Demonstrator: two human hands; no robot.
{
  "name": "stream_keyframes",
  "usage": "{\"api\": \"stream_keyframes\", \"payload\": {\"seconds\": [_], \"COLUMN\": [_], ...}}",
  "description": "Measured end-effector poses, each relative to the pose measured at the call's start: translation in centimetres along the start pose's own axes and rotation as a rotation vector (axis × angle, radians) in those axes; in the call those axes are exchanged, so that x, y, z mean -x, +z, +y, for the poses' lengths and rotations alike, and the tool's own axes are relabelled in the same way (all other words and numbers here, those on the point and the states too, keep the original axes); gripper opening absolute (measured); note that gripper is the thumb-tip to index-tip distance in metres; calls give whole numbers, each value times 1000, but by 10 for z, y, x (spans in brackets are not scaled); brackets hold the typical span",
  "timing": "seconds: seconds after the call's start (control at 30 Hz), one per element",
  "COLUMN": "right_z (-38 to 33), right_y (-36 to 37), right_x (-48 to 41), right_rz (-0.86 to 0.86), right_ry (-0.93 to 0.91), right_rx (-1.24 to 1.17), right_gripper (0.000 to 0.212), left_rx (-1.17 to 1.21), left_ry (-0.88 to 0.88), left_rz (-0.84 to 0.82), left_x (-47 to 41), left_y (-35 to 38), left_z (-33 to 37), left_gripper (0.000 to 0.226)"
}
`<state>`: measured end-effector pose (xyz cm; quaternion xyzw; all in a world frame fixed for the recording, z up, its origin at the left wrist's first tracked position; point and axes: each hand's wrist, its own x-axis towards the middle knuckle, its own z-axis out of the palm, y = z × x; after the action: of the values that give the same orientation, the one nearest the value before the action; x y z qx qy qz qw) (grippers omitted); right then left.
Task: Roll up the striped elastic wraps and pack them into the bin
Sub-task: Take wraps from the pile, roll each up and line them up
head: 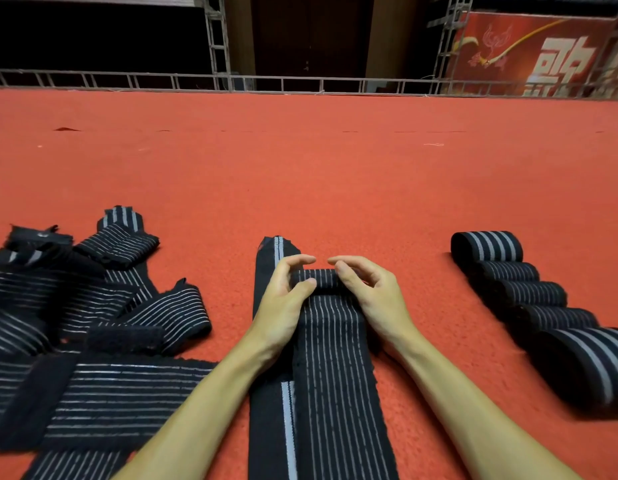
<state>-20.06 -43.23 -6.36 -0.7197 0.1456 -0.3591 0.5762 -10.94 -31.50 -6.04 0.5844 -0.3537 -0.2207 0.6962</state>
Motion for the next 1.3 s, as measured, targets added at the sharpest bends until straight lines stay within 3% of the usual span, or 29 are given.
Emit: {"api": "stream_keyframes", "payload": {"seconds": [0.13, 0.4, 0.53, 0.77, 0.93, 1.17, 1.3], "right_z": [0, 1, -1, -1, 3, 0, -2], "right_y": [3, -1, -2, -2, -4, 1, 2], "right_x": [2, 6, 8, 6, 6, 7, 8], "right_rz": [8, -24, -36, -6, -58, -48, -7], "right_ry": [96, 103, 52, -4, 49, 190, 226], "right_rx": [30, -79, -75, -154, -141, -95, -104], "right_gripper": [37, 9, 15, 30, 23, 41, 22], "left_rx": [-7, -47, -40, -192, -62, 44, 37], "left_ry": [58, 15, -60, -85, -50, -33, 10], "left_rz": [-20, -44, -67, -39, -7, 12, -26], "left_x": [0, 3, 1, 1, 2, 2, 3], "left_y": [-1, -1, -2, -1, -2, -4, -6], "left_z": [-1, 0, -5, -4, -2, -2, -5], "left_gripper": [42, 42, 22, 27, 8, 27, 32]}}
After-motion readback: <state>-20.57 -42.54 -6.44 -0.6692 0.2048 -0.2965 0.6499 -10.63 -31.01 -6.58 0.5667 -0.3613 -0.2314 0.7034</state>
